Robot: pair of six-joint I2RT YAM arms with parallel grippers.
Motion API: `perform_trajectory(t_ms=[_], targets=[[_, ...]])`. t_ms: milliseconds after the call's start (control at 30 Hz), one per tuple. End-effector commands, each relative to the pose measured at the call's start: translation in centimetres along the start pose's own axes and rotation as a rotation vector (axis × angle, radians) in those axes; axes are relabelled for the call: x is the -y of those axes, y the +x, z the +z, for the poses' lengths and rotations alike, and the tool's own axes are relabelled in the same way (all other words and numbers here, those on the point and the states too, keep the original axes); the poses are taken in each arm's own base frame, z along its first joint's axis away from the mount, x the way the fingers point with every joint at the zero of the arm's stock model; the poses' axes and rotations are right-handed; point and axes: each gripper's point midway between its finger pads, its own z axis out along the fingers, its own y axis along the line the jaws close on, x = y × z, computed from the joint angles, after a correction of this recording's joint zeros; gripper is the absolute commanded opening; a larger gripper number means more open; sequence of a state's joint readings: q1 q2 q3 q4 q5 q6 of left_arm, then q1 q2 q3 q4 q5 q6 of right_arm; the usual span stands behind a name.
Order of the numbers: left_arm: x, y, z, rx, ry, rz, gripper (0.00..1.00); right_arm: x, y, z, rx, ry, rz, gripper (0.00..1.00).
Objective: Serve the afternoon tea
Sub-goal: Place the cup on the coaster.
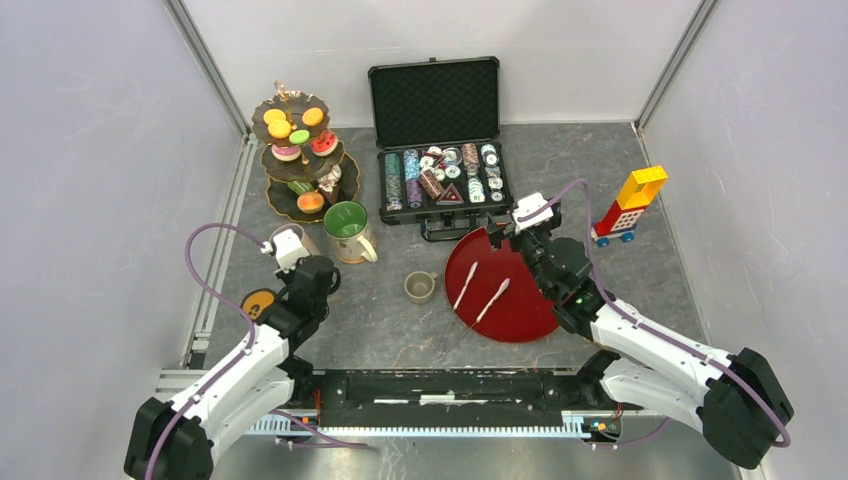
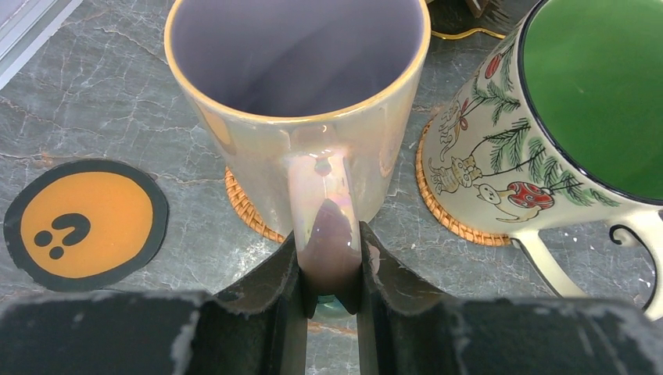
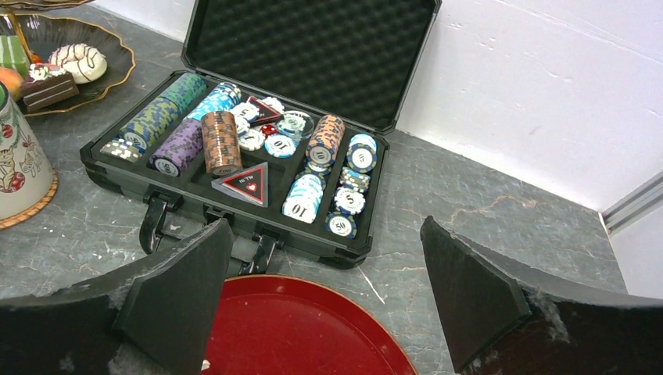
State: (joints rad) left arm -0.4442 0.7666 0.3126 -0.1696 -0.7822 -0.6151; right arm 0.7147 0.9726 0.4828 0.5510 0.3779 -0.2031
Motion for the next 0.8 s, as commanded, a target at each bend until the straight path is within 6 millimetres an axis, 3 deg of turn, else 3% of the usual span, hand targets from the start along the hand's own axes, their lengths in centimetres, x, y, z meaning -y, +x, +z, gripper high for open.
perform_trajectory(t_ms=[0,767], targets=[[1.0,-4.9,-0.2,0.167,0.013,-0.132,0.02,0.2,-0.7,0.3,0.033,0.007,0.015,0.98],[-0.3,-4.9,-0.2,0.172,-0.062,-0.112,0.02,0.0,-0.5,0.3,0.034,0.000,0.016,0.98]])
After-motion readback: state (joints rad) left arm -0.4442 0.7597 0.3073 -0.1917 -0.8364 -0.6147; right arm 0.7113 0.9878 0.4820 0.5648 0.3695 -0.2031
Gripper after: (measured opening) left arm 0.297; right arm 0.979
